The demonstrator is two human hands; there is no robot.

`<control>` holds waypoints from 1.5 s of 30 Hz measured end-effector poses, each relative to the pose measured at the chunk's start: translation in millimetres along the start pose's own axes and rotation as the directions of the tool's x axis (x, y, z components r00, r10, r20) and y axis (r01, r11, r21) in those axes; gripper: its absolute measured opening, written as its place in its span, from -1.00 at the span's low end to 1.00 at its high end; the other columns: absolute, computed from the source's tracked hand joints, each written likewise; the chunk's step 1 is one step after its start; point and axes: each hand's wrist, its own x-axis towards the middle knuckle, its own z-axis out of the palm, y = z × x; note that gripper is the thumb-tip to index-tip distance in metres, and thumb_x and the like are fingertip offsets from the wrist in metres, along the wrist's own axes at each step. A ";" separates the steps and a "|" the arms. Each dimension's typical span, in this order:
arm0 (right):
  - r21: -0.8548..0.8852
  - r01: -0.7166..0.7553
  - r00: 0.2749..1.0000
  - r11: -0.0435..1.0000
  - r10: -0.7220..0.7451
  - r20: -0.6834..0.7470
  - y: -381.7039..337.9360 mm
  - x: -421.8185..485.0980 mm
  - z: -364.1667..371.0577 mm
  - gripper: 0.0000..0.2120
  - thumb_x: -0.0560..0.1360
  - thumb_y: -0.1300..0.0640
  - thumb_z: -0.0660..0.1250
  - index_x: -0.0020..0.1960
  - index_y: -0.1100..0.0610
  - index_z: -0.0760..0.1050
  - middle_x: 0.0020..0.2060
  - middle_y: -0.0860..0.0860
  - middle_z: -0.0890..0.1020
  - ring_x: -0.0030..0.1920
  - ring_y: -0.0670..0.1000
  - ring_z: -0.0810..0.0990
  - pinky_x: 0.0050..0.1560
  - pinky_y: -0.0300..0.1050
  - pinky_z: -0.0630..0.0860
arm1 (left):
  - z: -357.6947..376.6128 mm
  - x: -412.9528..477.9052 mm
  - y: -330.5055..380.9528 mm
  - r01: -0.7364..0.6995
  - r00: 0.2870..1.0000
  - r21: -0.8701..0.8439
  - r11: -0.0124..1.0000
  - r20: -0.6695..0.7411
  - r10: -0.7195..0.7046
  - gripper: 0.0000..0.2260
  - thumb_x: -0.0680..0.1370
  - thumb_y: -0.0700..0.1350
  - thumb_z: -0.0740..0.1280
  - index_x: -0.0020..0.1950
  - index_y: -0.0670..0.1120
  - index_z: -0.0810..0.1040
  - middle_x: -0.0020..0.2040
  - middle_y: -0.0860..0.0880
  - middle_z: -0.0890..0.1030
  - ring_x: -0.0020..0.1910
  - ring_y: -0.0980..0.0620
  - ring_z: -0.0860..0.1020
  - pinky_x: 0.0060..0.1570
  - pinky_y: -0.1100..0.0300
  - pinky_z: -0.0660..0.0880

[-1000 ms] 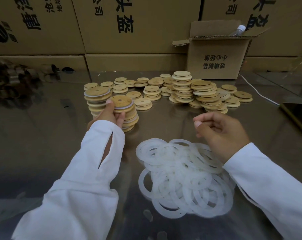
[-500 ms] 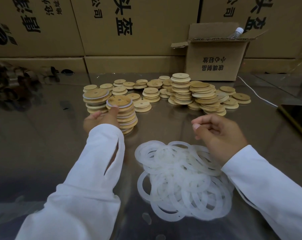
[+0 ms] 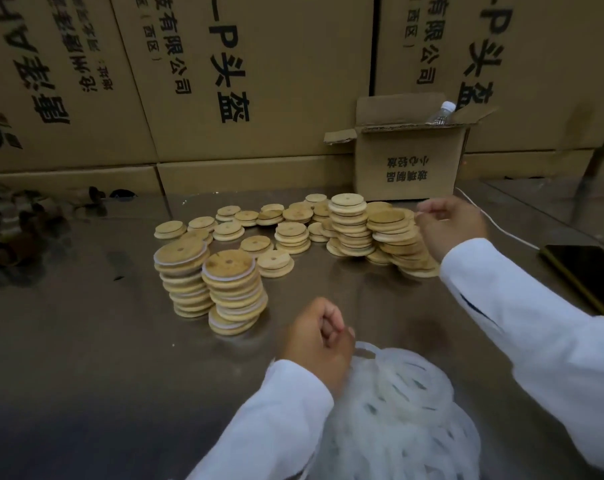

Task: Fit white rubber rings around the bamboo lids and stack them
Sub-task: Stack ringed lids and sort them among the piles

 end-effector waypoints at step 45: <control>-0.146 0.443 0.761 0.884 -0.285 0.583 37.2 -102.6 -36.5 -0.76 0.37 0.08 0.45 -0.10 -0.20 0.46 -0.09 -0.29 0.50 0.07 -0.16 0.46 0.05 -0.28 0.33 | -17.9 2.2 19.7 0.127 0.992 -0.407 0.905 0.053 -0.115 -0.93 0.48 -0.17 0.36 -0.06 -0.05 0.56 -0.28 0.02 0.67 -0.39 0.07 0.63 -0.54 0.24 0.53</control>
